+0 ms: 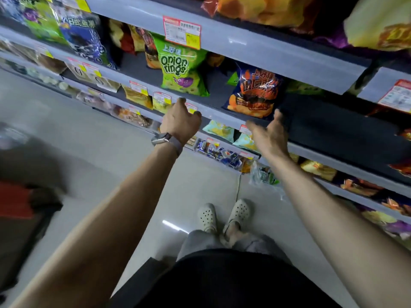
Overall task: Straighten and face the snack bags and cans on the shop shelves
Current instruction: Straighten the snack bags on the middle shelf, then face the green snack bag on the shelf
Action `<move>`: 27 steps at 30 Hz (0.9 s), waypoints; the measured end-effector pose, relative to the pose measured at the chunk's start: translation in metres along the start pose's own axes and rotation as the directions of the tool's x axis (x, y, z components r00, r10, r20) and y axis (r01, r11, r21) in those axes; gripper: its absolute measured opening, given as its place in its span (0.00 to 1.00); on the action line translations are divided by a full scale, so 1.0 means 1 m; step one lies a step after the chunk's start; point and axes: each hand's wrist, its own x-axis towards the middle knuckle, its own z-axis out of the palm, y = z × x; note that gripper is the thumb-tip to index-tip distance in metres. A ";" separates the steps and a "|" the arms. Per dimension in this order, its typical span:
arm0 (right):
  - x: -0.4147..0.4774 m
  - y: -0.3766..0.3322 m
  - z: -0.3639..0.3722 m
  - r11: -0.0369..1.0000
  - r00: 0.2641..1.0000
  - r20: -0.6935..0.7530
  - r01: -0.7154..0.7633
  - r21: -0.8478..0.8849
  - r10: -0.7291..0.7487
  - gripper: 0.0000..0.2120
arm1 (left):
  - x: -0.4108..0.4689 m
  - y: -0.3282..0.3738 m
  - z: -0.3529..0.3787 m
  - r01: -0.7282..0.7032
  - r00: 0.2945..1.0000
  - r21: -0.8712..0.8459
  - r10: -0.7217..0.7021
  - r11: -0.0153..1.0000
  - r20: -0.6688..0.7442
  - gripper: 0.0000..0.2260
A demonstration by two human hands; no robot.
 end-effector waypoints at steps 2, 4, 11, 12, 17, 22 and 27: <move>0.006 -0.004 0.011 0.994 0.999 -0.043 -0.010 0.112 0.015 0.46 | 0.006 -0.003 -0.003 0.042 0.998 -0.026 -0.043 0.999 -0.038 0.31; 0.014 -0.007 0.024 0.981 0.997 -0.077 0.020 0.193 -0.006 0.49 | 0.014 -0.006 -0.006 0.047 0.996 -0.028 -0.049 0.999 -0.079 0.33; 0.038 0.000 0.052 0.949 0.962 -0.274 0.078 0.307 0.009 0.54 | 0.054 -0.025 -0.024 -0.007 0.982 -0.149 -0.022 0.989 -0.188 0.48; 0.039 0.001 0.053 0.946 0.957 -0.290 0.080 0.314 0.015 0.54 | 0.062 -0.027 -0.026 -0.018 0.981 -0.178 -0.017 0.984 -0.193 0.50; 0.049 -0.002 0.055 0.969 0.951 -0.308 0.043 0.245 0.035 0.45 | 0.096 -0.032 -0.026 -0.071 0.990 -0.275 0.035 0.959 -0.135 0.56; 0.045 -0.013 0.056 0.990 0.937 -0.341 -0.026 0.139 0.072 0.28 | 0.114 -0.033 -0.031 -0.150 0.988 -0.270 0.134 0.951 -0.078 0.52; 0.046 -0.008 0.055 0.994 0.936 -0.339 -0.074 0.085 0.098 0.19 | 0.129 -0.034 -0.030 -0.204 0.979 -0.301 0.200 0.931 -0.046 0.44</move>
